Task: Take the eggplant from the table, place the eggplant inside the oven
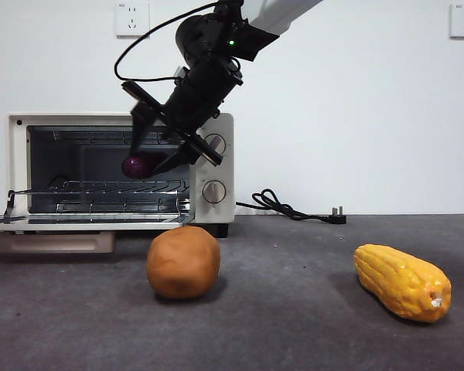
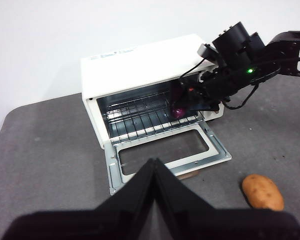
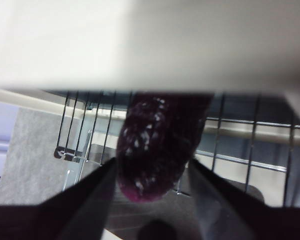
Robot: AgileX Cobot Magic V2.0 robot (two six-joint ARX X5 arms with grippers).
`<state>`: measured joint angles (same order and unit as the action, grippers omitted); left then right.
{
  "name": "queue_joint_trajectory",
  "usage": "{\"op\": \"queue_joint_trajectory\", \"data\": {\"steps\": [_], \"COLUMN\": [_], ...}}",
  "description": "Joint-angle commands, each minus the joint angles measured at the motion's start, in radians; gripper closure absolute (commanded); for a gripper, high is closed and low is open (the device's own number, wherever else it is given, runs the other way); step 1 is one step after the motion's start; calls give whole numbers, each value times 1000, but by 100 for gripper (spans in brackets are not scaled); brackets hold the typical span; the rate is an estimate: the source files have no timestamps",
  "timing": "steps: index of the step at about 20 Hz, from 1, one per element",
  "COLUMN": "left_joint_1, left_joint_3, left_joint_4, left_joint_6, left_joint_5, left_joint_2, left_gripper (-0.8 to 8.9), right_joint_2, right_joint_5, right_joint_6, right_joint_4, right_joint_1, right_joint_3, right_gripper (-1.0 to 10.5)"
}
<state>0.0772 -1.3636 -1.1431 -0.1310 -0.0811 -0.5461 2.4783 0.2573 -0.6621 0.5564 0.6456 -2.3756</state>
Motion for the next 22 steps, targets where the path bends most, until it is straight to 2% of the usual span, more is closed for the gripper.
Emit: {"op": "queue_joint_trajectory", "data": {"steps": [1,14,17,22], "left_joint_1": [10,19,29,38], "left_joint_3": [6,6,6,6], "left_joint_4": [-4,-26,-26,-23], "left_joint_6": [-11,-12,-12,-19], "left_joint_5": [3,3,4,35], "left_joint_2": [3,3,3,-2], "left_gripper": [819,819,819,819], "right_joint_2": [14,14,14,10], "right_joint_5": [-6,-27,-19,40], "right_joint_6": [8,8,12,34], "right_joint_4": [-6,-7,-3,84], "right_joint_1": [4,5,9,9], "right_joint_3": [1,1,-1,-33], "right_gripper": [626,625,625,626]}}
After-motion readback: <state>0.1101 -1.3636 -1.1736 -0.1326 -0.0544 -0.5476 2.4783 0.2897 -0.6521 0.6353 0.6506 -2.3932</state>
